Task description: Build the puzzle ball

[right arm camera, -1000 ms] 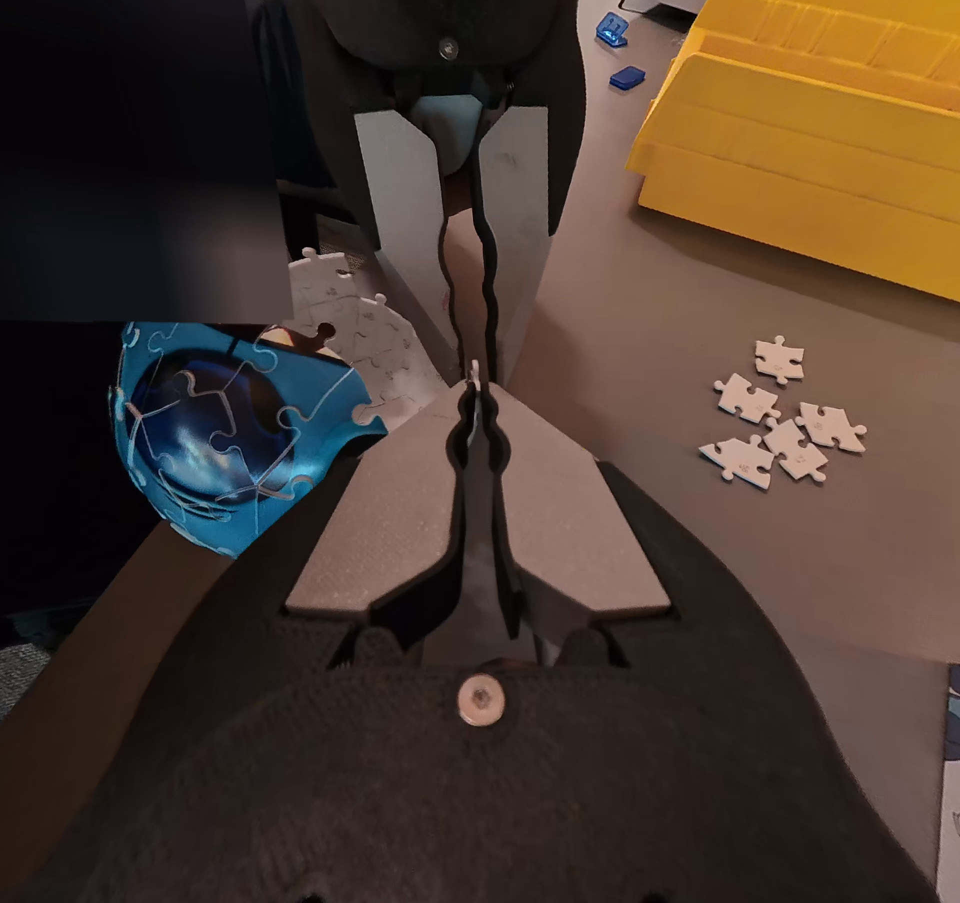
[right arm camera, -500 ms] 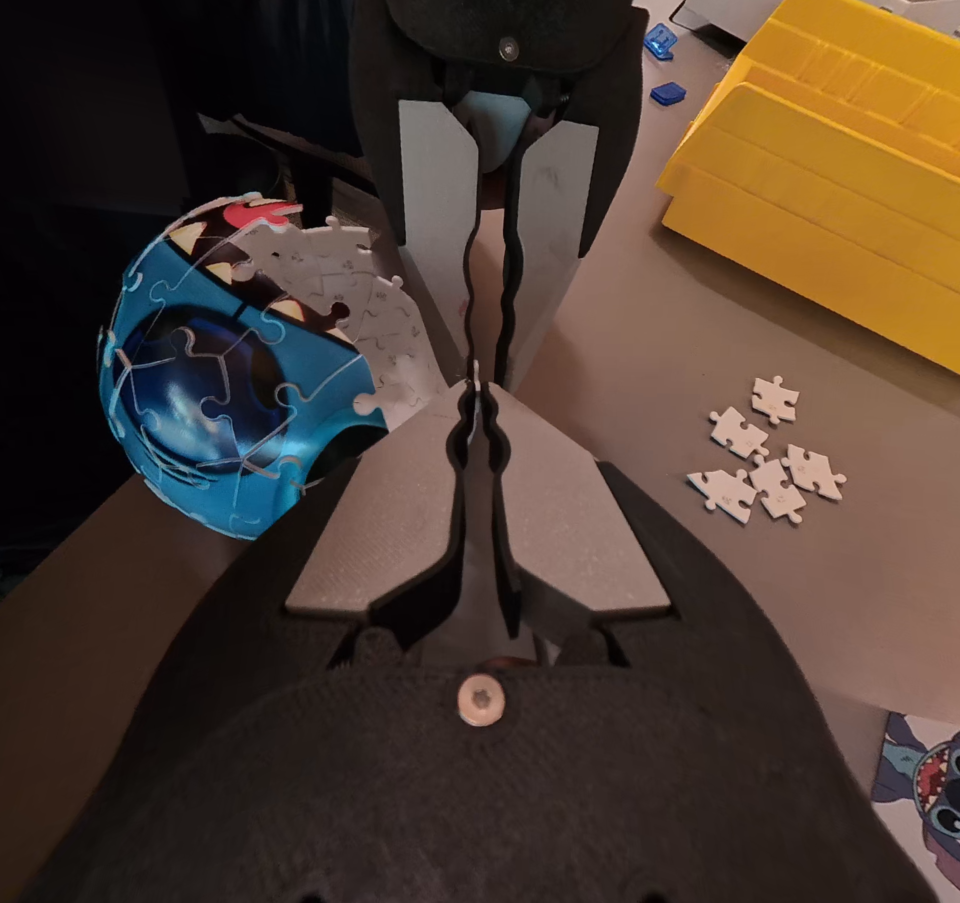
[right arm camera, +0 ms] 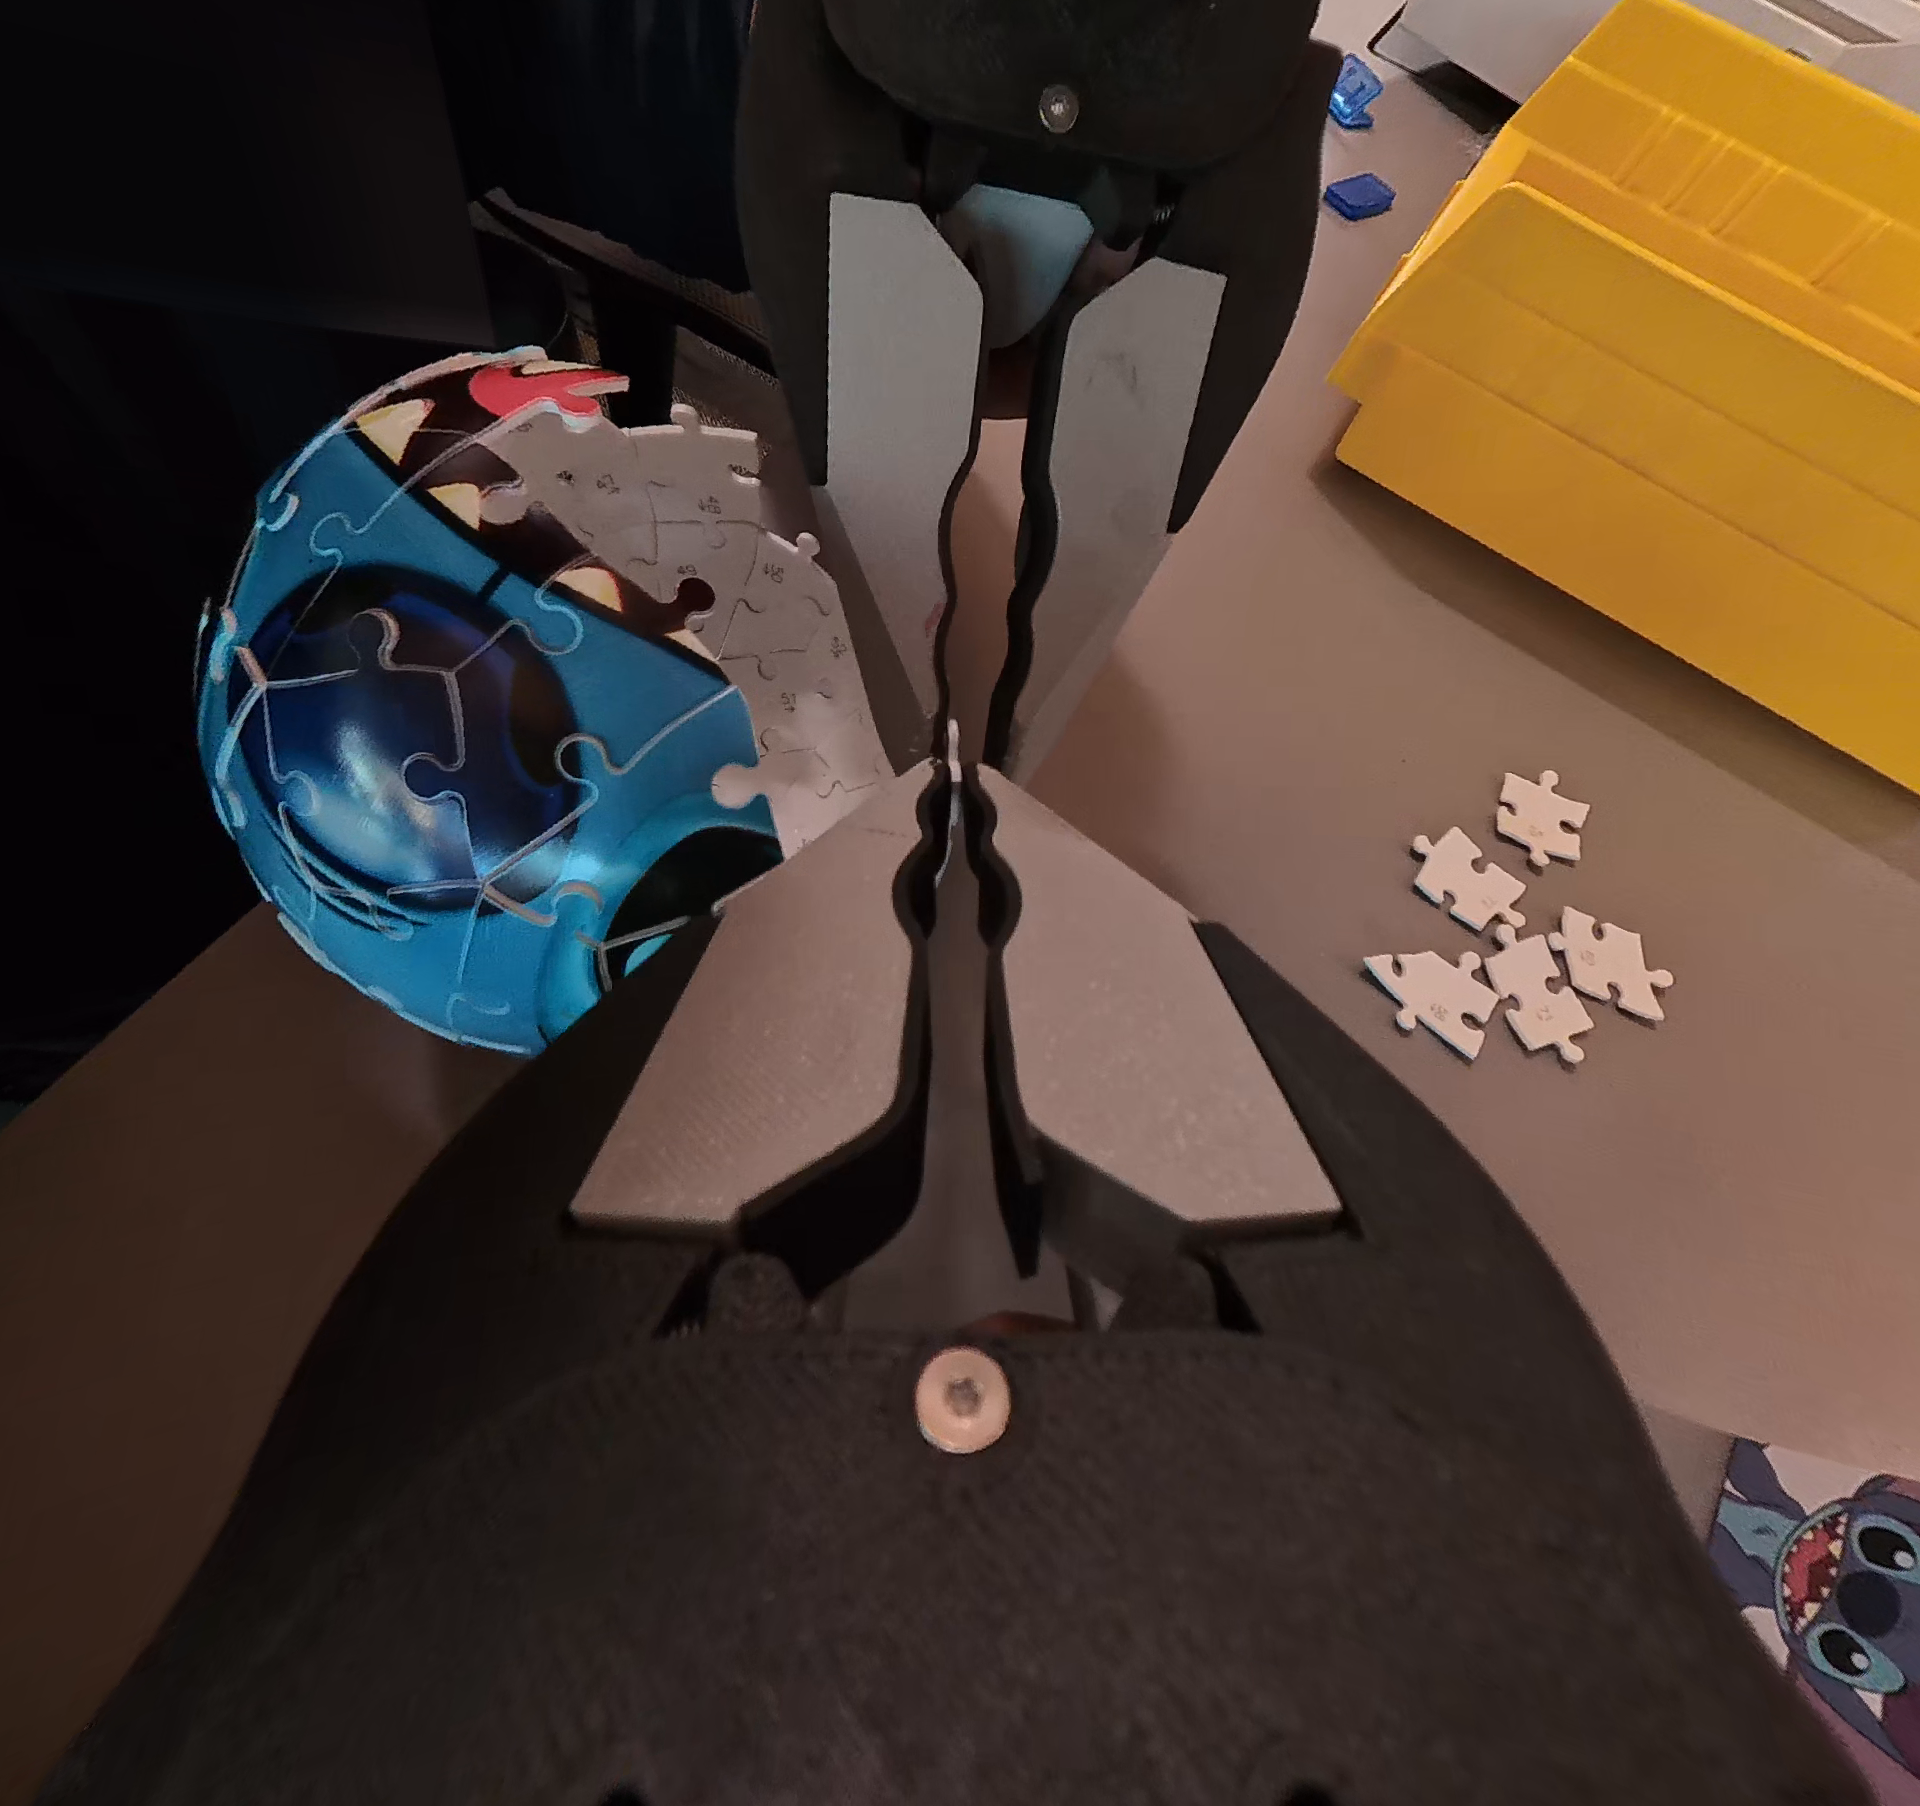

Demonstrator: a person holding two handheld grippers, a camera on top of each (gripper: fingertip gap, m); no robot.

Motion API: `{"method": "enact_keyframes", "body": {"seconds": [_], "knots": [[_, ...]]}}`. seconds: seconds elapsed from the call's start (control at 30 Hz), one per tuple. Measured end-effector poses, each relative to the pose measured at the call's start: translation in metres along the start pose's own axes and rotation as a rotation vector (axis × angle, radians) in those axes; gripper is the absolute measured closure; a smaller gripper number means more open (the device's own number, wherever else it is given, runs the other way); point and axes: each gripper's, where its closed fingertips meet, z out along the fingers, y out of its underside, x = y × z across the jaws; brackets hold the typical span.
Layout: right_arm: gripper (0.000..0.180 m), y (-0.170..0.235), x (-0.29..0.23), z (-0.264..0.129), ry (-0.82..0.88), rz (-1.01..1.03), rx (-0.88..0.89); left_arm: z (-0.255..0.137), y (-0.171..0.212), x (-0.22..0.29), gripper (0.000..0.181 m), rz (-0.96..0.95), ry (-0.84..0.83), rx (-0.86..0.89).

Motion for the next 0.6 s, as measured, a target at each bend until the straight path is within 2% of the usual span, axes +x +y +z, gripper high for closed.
{"method": "enact_keyframes", "body": {"seconds": [0.33,0.6], "knots": [[0.18,0.0018,0.0019,0.0,0.011,-0.001,-0.001,0.0028,0.0016,-0.0008,0.173,0.0,0.006,-0.014],[0.18,0.0015,0.0009,0.0004,0.008,-0.001,0.0,0.0041,0.0036,0.0028,0.18,0.01,0.026,-0.024]]}}
